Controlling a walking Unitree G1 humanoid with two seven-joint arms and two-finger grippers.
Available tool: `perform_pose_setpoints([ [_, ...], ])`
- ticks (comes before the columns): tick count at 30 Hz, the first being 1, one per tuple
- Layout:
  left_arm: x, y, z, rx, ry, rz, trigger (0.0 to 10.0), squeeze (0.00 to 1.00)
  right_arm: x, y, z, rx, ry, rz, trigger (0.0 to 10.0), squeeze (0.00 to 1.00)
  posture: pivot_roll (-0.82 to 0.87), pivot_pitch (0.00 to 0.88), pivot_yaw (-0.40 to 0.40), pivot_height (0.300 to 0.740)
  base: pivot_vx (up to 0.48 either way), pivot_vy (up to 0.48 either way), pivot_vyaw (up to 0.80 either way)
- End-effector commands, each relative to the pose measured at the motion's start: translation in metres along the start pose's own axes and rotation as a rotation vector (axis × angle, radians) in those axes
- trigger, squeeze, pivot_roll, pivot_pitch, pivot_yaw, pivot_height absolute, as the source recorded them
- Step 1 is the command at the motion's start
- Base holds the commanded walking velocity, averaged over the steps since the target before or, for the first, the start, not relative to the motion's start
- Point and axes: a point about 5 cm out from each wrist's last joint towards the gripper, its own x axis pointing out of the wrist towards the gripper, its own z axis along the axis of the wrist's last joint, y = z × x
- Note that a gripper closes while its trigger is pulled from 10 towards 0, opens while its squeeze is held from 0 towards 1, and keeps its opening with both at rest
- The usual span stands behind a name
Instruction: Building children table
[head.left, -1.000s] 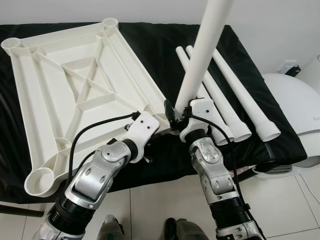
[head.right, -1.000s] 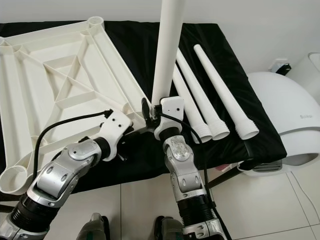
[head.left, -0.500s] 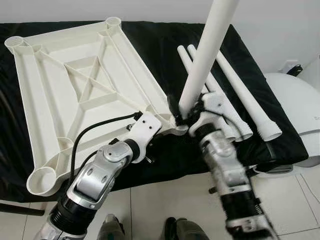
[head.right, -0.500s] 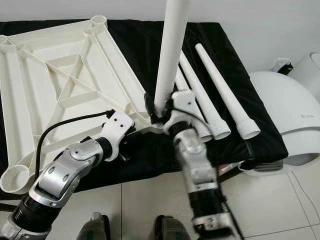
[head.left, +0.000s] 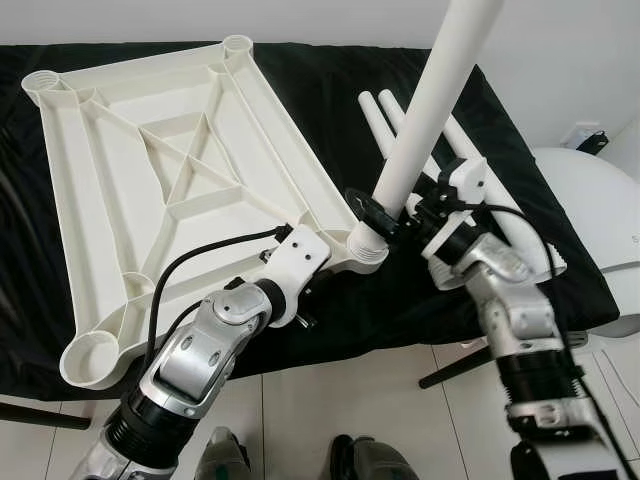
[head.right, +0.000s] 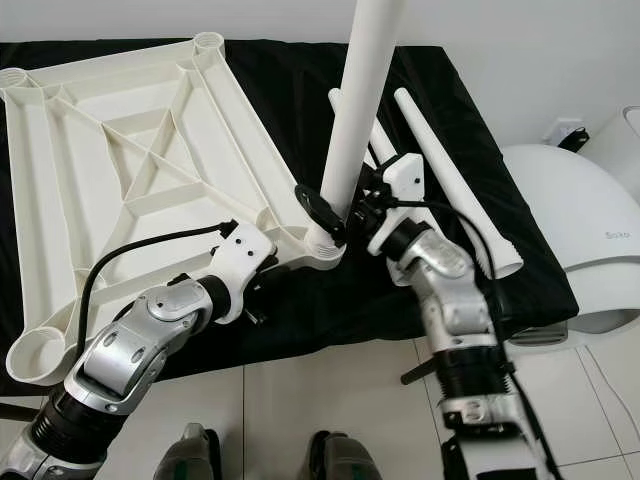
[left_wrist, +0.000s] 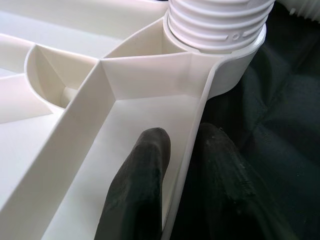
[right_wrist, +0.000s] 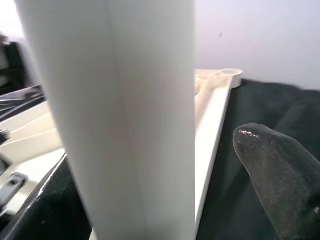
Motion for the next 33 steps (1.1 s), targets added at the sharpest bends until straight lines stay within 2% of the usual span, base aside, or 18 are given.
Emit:
perform_pose_setpoints([
  [1, 0.002, -0.008, 0.005, 0.015, -0.028, -0.061, 10.0, 0.00, -0.005, -0.003, -0.005, 0.030, 0.027, 0.019, 10.0, 1.00, 0.05, 0.159, -0.066, 0.740, 0.000, 0.000, 0.00],
  [2, 0.003, -0.009, 0.005, 0.015, -0.028, -0.063, 10.0, 0.00, -0.006, -0.003, -0.010, 0.042, 0.072, 0.100, 10.0, 0.00, 0.05, 0.157, -0.066, 0.740, 0.000, 0.000, 0.00],
  [3, 0.003, -0.009, 0.005, 0.015, -0.028, -0.063, 10.0, 0.00, -0.006, -0.003, -0.010, 0.042, 0.072, 0.100, 10.0, 0.00, 0.05, 0.157, -0.066, 0.740, 0.000, 0.000, 0.00],
  [6, 0.003, -0.009, 0.005, 0.016, -0.029, -0.063, 10.0, 0.00, -0.009, 0.000, -0.017, 0.062, 0.131, 0.210, 10.0, 0.00, 0.05, 0.157, -0.066, 0.740, 0.000, 0.000, 0.00],
  [14, 0.002, -0.009, 0.005, 0.015, -0.029, -0.060, 10.0, 0.00, -0.011, -0.006, -0.020, 0.074, 0.148, 0.271, 10.0, 0.00, 0.06, 0.158, -0.064, 0.740, 0.000, 0.000, 0.00],
  [16, 0.002, -0.008, 0.005, 0.015, -0.029, -0.059, 10.0, 0.00, -0.011, -0.016, -0.019, 0.035, 0.155, 0.306, 10.0, 0.00, 0.06, 0.159, -0.060, 0.740, 0.000, 0.000, 0.00],
  [24, 0.002, -0.007, 0.006, 0.016, -0.030, -0.060, 10.0, 0.00, -0.010, -0.031, -0.020, -0.022, 0.191, 0.315, 10.0, 0.00, 0.06, 0.161, -0.056, 0.740, 0.000, 0.000, 0.00],
  [31, 0.002, -0.007, 0.006, 0.015, -0.028, -0.060, 10.0, 0.00, -0.009, -0.034, -0.021, -0.037, 0.213, 0.350, 10.0, 0.00, 0.06, 0.164, -0.053, 0.740, 0.000, 0.000, 0.00],
  [32, 0.002, -0.007, 0.006, 0.015, -0.028, -0.060, 10.0, 0.00, -0.007, -0.034, -0.022, -0.042, 0.206, 0.358, 8.5, 0.00, 0.06, 0.164, -0.053, 0.740, 0.000, 0.000, 0.00],
  [33, 0.002, -0.007, 0.006, 0.015, -0.028, -0.060, 10.0, 0.00, -0.007, -0.034, -0.022, -0.042, 0.206, 0.358, 8.5, 0.00, 0.06, 0.164, -0.053, 0.740, 0.000, 0.000, 0.00],
])
